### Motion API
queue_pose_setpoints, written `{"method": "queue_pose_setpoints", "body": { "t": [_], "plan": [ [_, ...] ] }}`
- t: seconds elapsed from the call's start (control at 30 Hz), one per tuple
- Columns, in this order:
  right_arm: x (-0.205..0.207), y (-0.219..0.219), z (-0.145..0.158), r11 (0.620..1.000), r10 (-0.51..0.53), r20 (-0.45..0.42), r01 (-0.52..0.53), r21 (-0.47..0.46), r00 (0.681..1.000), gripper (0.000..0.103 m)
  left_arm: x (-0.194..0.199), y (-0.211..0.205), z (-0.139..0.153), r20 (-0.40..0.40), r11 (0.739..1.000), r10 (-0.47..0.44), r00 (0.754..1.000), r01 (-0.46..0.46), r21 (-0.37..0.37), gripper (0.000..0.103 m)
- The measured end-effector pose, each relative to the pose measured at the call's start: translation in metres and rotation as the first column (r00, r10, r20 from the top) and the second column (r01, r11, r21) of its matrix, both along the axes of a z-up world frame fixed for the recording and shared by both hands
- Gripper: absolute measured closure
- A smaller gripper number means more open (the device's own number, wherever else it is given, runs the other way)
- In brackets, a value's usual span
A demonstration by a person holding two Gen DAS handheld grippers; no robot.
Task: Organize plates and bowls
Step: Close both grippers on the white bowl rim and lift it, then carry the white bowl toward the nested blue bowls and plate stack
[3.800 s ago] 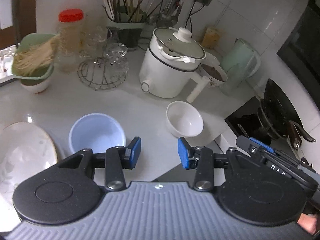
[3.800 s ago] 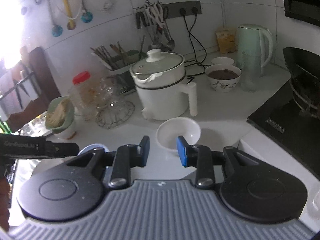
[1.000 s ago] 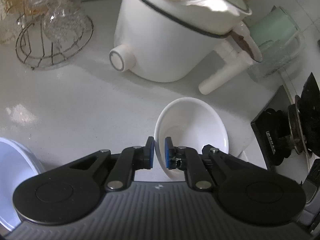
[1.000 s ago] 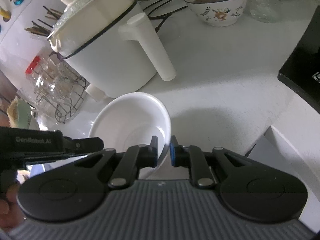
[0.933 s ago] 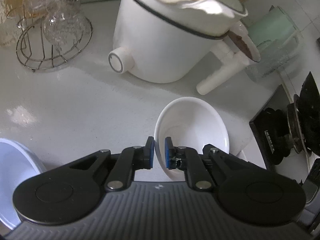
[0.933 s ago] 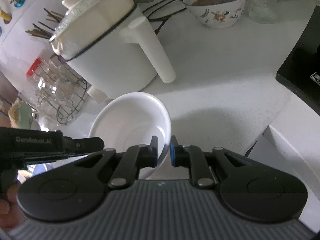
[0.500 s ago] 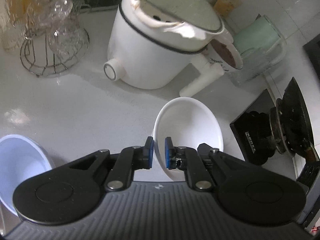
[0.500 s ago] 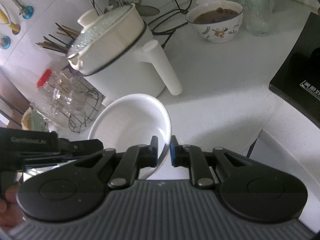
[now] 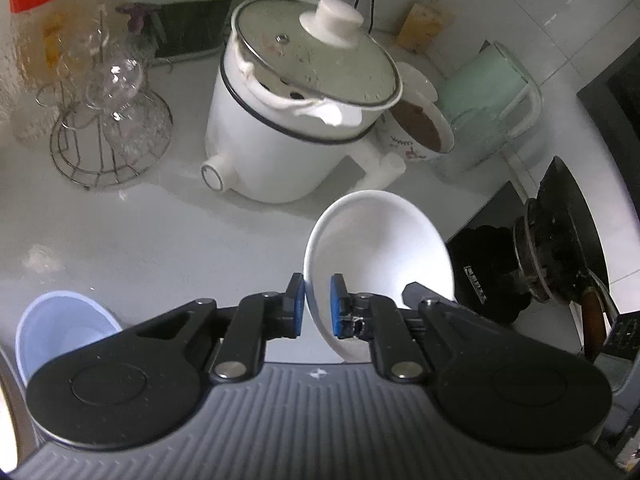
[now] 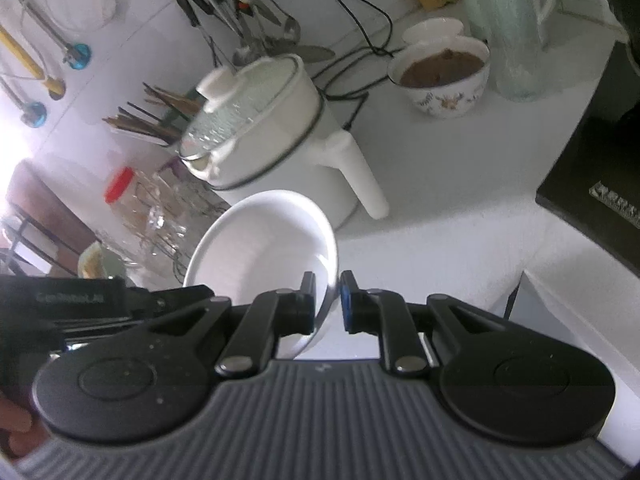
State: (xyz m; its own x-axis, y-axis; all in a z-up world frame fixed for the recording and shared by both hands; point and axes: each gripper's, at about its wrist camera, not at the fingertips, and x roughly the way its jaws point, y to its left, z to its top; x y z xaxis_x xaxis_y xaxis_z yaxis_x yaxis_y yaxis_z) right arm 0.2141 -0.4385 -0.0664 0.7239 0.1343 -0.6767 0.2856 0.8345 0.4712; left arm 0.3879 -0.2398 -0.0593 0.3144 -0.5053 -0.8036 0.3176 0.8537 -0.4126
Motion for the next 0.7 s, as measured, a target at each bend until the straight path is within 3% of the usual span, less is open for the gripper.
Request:
{"method": "queue_pose_setpoints", "body": {
  "t": [0.4, 0.7],
  "plan": [
    [0.011, 0.037, 0.023, 0.997, 0.057, -0.008, -0.058, -0.045, 0.998, 0.086, -0.001, 0.048, 0.007, -0.013, 0.997, 0.078, 0.997, -0.079, -0.026, 0.089],
    [0.036, 0.087, 0.033, 0.974, 0.211, 0.011, -0.209, -0.082, 0.978, 0.086, -0.019, 0.112, 0.018, 0.054, 0.966, 0.255, 0.965, -0.252, -0.057, 0.089]
  ]
}}
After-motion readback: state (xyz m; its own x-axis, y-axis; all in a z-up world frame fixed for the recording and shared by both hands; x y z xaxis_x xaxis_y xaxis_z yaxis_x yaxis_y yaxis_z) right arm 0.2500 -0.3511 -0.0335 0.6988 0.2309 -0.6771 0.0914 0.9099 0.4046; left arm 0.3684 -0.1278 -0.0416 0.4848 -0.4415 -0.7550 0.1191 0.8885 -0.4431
